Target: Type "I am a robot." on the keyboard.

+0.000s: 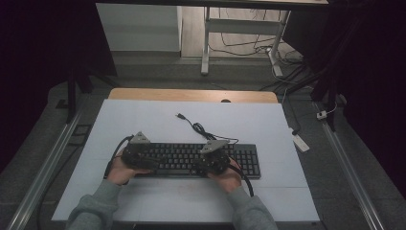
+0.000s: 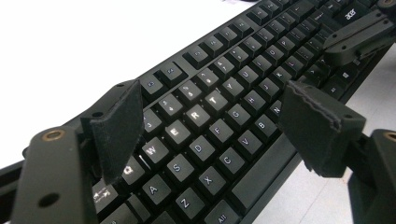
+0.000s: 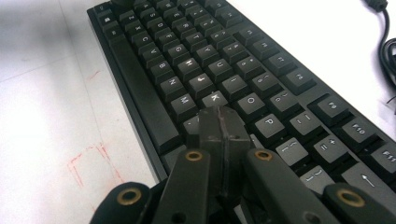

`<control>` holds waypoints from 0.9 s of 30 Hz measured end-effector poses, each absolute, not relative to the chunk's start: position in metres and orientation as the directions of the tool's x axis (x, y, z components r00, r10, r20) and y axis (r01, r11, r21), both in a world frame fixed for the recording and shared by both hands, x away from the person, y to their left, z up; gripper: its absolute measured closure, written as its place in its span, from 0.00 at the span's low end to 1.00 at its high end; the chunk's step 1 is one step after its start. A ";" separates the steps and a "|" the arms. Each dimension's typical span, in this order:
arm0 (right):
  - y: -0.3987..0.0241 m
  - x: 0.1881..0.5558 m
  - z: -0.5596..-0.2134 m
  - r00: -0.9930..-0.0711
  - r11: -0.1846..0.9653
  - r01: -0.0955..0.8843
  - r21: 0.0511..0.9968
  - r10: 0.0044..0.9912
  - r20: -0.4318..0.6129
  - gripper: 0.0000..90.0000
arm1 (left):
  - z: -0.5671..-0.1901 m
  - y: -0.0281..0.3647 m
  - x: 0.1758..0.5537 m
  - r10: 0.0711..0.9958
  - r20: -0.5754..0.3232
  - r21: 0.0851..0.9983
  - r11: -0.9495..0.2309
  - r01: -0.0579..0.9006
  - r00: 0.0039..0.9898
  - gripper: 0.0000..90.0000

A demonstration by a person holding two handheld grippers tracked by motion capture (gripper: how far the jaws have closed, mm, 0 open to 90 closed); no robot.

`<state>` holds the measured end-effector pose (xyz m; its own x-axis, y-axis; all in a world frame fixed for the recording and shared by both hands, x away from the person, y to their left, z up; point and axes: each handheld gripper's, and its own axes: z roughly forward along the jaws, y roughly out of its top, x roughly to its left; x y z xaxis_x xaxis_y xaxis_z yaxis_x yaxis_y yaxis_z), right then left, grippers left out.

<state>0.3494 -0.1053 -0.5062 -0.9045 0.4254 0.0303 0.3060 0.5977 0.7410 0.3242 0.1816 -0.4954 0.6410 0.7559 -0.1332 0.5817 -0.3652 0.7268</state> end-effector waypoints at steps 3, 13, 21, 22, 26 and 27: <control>-0.104 0.349 -0.508 -0.904 0.602 0.309 0.736 0.426 0.031 1.00 | -0.495 0.182 0.324 0.756 -0.133 0.727 -0.365 0.582 0.640 0.25; -0.101 0.350 -0.512 -0.904 0.612 0.304 0.730 0.428 0.017 0.99 | -0.496 0.181 0.324 0.753 -0.127 0.723 -0.375 0.580 0.645 0.25; -0.100 0.351 -0.516 -0.901 0.625 0.313 0.715 0.433 0.016 1.00 | -0.496 0.180 0.324 0.752 -0.123 0.722 -0.379 0.579 0.647 0.25; -0.100 0.351 -0.516 -0.900 0.621 0.317 0.717 0.434 0.022 1.00 | -0.497 0.180 0.324 0.752 -0.124 0.722 -0.380 0.579 0.647 0.25; -0.102 0.350 -0.512 -0.903 0.602 0.297 0.741 0.430 0.012 1.00 | -0.496 0.180 0.324 0.752 -0.122 0.723 -0.380 0.577 0.647 0.25; -0.104 0.349 -0.509 -0.901 0.586 0.295 0.755 0.433 0.017 0.99 | -0.496 0.180 0.324 0.753 -0.122 0.724 -0.379 0.577 0.647 0.25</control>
<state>0.3492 -0.1036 -0.5093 -0.9014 0.4326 0.0167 0.2950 0.5857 0.7550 0.3240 0.1804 -0.4961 0.6469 0.7528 -0.1218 0.5770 -0.3788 0.7236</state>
